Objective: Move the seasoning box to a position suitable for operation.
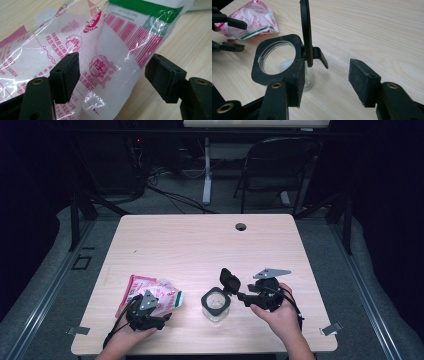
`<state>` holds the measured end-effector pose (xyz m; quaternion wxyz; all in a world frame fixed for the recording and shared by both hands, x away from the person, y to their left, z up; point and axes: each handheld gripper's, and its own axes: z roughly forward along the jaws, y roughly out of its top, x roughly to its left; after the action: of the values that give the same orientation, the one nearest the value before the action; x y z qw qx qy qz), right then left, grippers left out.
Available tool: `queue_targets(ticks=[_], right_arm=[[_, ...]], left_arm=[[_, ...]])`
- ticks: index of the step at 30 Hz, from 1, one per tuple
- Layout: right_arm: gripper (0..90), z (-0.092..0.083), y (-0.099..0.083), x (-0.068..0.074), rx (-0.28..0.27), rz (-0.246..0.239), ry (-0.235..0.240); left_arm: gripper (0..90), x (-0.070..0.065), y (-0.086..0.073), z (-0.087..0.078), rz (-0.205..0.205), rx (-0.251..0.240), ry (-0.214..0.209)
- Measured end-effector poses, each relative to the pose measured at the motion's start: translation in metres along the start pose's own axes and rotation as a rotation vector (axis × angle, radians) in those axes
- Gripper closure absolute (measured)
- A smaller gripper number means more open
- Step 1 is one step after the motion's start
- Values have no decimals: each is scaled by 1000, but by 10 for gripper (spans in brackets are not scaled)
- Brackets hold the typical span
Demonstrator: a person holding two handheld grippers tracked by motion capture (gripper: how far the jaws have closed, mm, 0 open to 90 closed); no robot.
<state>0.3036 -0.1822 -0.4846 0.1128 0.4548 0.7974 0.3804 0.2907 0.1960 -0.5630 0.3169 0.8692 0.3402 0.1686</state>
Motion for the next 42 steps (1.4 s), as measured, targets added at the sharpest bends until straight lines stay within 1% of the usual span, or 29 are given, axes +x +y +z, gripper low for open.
queue_targets(ticks=[3,6,8,10,11,14,15,17,20,24,25,26,27,28,29,30,31,32,33,34,35,36,37,38,40,42], right_arm=[[471,0,0,0,2,4,-1],[472,1,0,0,1,6,-1],[471,1,-1,0,0,6,-1],[471,1,0,0,-4,6,-1],[471,1,0,0,-7,7,-2],[471,1,-1,0,-6,10,-1],[471,2,-1,-1,-6,9,0],[471,2,-1,0,3,12,1],[471,2,-1,0,6,6,0],[471,3,-1,-1,3,9,2],[471,3,-1,-1,-1,13,2],[471,3,-1,-1,-1,13,2],[471,3,-2,-1,0,12,2],[471,3,-2,-1,0,12,2],[471,4,-2,-1,0,14,3],[471,4,-2,-1,0,14,3],[471,4,-2,-1,1,14,3],[471,4,-2,-1,1,14,3],[471,4,-2,-1,2,14,4],[472,5,-2,-1,1,17,2],[472,5,-2,-1,1,17,2],[472,5,-2,-1,-1,19,2],[472,5,-2,-1,-1,19,2],[472,5,-3,-1,-2,20,1],[472,5,-3,-1,-1,21,0],[472,4,-3,-1,-3,19,1]], left_arm=[[297,1,-1,1,3,-1,11],[326,3,-3,6,-3,2,38],[344,3,-4,7,-1,2,46],[379,5,-4,7,-11,-1,49],[414,7,-4,7,-23,-7,57],[420,8,-4,9,-35,-14,61],[420,7,-4,10,-41,-17,68],[429,6,-2,13,-32,-17,84],[440,6,-2,14,-33,-17,83],[479,10,-1,15,-33,-25,77],[490,14,-2,15,-59,-31,60],[505,14,-2,15,-59,-31,60],[517,18,-2,13,-78,-34,49],[526,18,-2,13,-78,-34,49],[539,21,-3,13,-99,-41,39],[551,21,-3,13,-99,-41,39],[571,23,-3,12,-116,-42,36],[587,23,-3,12,-116,-42,36],[587,25,-3,12,-123,-42,27],[622,27,-3,11,-130,-42,18],[622,28,-3,11,-140,-44,14],[648,28,-3,12,-147,-50,16],[648,29,-3,12,-154,-53,13],[676,30,-2,11,-155,-48,11],[691,30,-2,11,-157,-46,11],[730,29,-1,12,-159,-49,18]])
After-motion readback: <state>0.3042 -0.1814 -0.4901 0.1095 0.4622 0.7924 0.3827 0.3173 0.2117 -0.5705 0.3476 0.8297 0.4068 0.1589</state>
